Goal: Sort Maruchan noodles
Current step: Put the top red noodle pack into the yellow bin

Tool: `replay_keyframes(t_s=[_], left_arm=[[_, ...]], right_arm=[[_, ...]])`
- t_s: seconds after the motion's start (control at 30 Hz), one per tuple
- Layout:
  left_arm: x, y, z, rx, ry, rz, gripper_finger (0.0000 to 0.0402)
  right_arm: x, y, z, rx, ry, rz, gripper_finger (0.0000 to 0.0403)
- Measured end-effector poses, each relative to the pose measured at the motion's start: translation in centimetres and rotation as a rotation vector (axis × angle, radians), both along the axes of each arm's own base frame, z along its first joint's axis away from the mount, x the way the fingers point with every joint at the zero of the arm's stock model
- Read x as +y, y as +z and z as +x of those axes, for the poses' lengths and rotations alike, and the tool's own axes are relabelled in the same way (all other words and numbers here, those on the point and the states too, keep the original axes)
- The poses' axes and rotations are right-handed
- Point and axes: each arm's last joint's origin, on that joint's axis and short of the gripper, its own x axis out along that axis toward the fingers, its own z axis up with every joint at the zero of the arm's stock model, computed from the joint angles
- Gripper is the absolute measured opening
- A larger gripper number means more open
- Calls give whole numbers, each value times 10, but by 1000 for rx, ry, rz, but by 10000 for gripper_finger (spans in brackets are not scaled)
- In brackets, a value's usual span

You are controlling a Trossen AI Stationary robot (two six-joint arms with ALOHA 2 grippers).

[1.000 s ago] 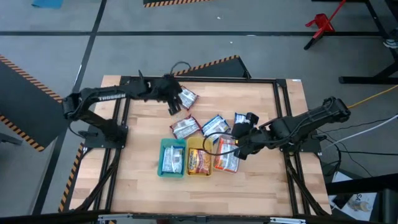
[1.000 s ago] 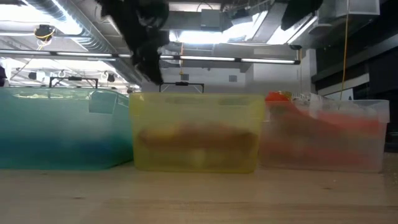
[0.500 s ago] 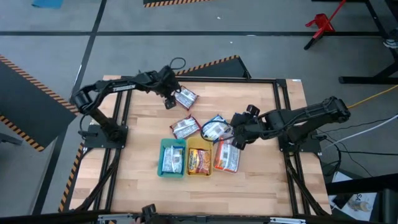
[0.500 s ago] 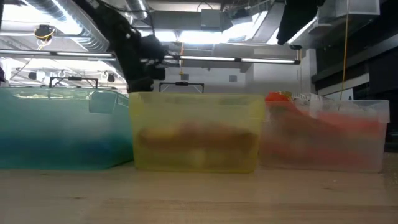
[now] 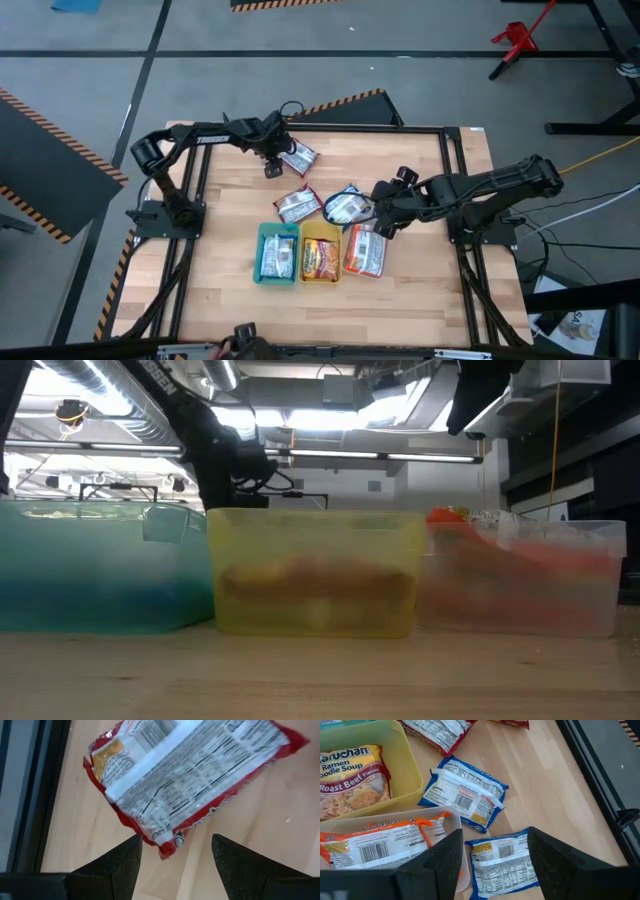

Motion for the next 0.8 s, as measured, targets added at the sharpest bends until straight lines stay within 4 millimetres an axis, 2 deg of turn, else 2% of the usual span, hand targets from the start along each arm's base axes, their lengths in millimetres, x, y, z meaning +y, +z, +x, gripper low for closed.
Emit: replay_keyframes(t_s=[0.43, 0.57, 0.7, 0.8], left_arm=[[14, -32, 7, 9, 2, -24, 235], [14, -35, 9, 10, -11, -29, 232], [15, -35, 10, 1, -23, -9, 207], [17, -35, 12, -14, -23, 5, 174]], right_arm=[[0, 0, 0, -2, 0, 0, 209], [0, 0, 0, -4, -3, -8, 209], [0, 0, 0, -5, -4, -8, 209], [0, 0, 0, -10, -17, -2, 209]])
